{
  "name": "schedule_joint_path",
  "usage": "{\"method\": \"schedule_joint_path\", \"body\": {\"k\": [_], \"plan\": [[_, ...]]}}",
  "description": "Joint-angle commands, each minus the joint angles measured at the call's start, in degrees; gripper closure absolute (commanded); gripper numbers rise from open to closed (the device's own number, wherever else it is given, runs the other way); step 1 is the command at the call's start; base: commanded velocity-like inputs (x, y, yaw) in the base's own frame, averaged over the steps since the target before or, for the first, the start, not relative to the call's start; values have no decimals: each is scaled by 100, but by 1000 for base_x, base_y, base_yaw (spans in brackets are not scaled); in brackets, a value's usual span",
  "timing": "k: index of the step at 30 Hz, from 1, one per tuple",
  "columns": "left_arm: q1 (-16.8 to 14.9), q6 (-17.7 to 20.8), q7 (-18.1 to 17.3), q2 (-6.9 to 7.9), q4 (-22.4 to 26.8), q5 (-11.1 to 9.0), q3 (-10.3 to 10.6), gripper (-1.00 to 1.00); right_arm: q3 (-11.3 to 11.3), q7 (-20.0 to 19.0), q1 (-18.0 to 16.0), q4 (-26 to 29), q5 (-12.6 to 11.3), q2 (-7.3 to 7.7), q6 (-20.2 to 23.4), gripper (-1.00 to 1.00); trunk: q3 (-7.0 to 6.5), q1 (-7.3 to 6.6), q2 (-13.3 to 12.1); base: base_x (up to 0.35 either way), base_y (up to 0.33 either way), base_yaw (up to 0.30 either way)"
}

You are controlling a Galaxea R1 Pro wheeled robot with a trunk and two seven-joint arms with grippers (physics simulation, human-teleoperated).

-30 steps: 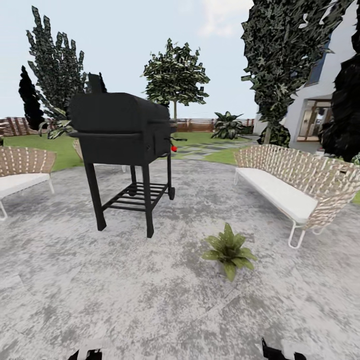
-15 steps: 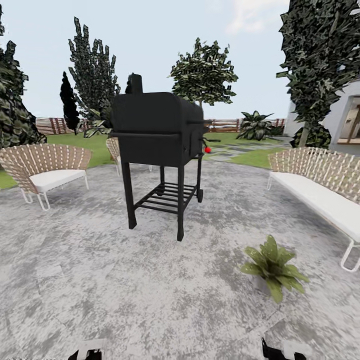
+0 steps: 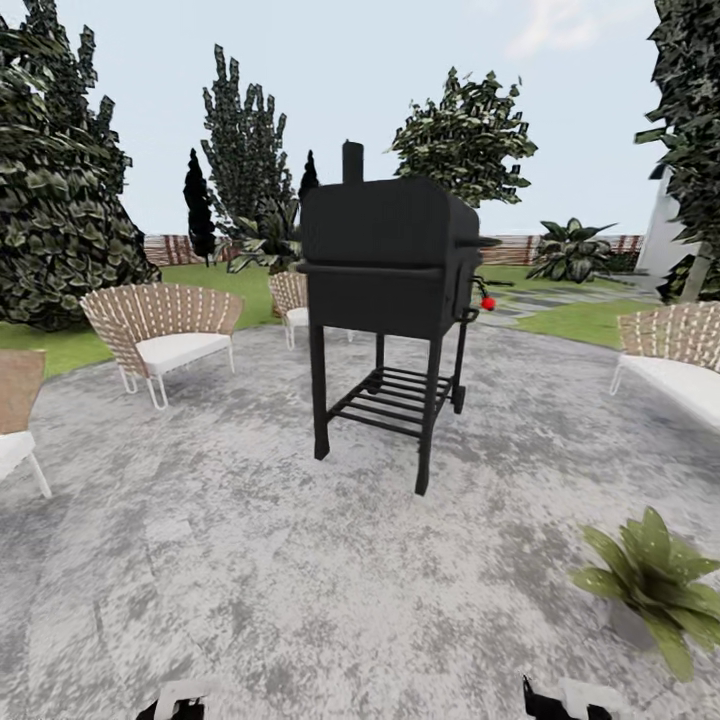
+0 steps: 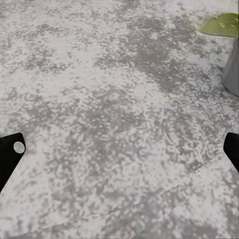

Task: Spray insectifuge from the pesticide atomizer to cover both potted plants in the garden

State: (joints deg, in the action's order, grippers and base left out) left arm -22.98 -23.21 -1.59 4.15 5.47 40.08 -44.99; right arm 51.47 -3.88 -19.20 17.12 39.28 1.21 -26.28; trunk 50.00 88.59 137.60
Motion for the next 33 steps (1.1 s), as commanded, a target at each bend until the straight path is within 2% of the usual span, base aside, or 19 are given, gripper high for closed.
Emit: {"method": "schedule_joint_path", "body": {"k": [1,27,33], "plan": [[-4,-17,-17,1,-4,35,-50,100,45,-41,-5,-1,18,-3,-22,-100,13,1,2,219,288,191],[3,-21,15,7,-8,35,-54,100,43,-40,-5,-113,19,-20,-36,-100,201,1,2,272,231,177],[-1,-25,11,-1,-10,35,-47,100,46,-38,-5,-113,19,-19,-35,-100,245,1,2,110,61,176]]}}
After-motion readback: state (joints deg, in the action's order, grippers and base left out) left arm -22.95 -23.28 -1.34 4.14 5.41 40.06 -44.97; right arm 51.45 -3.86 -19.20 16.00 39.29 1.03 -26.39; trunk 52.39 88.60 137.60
